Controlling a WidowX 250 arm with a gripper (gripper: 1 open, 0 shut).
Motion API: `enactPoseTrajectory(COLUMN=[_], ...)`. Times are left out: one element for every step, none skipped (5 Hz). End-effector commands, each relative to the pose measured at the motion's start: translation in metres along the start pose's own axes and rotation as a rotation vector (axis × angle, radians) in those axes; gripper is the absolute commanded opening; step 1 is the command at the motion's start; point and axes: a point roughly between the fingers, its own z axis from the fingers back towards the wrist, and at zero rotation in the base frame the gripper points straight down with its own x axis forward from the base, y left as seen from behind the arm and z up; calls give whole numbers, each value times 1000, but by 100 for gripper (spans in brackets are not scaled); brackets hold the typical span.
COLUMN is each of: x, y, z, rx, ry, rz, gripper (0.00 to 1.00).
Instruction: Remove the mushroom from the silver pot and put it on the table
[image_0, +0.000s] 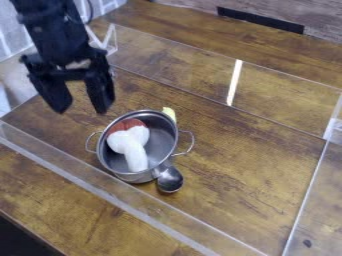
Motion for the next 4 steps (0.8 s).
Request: enactPoseTrajectory(x=[-6, -6, -4, -5], y=[-14, -19, -21, -24], z=[2, -14, -22, -34], rx=[15, 25, 31, 27], ry=[-52, -43, -41, -33], rz=[14, 19, 28, -17], gripper=[100, 100, 0, 0])
